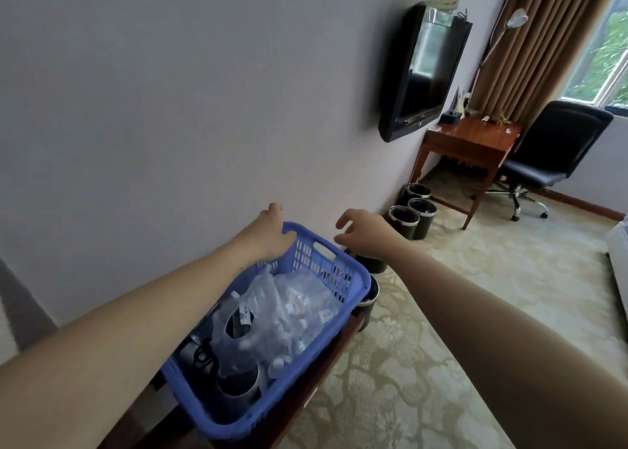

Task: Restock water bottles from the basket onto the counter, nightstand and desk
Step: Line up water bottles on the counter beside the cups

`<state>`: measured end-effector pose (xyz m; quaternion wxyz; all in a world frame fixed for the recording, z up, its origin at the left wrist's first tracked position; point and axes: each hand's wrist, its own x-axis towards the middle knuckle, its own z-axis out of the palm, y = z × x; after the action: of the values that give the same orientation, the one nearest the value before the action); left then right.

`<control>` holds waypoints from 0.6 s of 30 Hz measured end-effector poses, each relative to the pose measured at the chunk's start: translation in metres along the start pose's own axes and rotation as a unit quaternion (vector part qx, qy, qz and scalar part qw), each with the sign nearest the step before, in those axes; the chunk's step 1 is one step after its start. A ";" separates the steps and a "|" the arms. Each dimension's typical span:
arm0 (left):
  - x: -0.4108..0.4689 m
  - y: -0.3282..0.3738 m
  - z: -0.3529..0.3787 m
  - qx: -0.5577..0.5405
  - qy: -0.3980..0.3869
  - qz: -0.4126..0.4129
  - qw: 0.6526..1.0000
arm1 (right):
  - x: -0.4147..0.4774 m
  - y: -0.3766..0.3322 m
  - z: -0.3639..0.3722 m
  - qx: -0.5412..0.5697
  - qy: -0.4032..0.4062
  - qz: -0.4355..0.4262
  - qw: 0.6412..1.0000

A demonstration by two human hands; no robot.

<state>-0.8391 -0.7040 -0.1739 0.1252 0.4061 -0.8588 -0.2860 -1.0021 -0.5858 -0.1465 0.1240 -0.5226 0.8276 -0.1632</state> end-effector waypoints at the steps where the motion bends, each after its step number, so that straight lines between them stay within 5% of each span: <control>1: 0.006 -0.006 0.001 -0.003 -0.003 -0.007 1.000 | 0.011 -0.003 0.005 0.000 -0.006 -0.005 1.000; 18: 0.057 -0.137 0.041 -0.056 -0.012 -0.211 0.976 | 0.165 -0.021 0.123 -0.035 -0.180 -0.105 0.977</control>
<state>-0.8087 -0.8014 -0.2889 0.0744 0.5668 -0.7378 -0.3588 -1.0090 -0.7608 -0.2565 0.2349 -0.6311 0.7377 -0.0490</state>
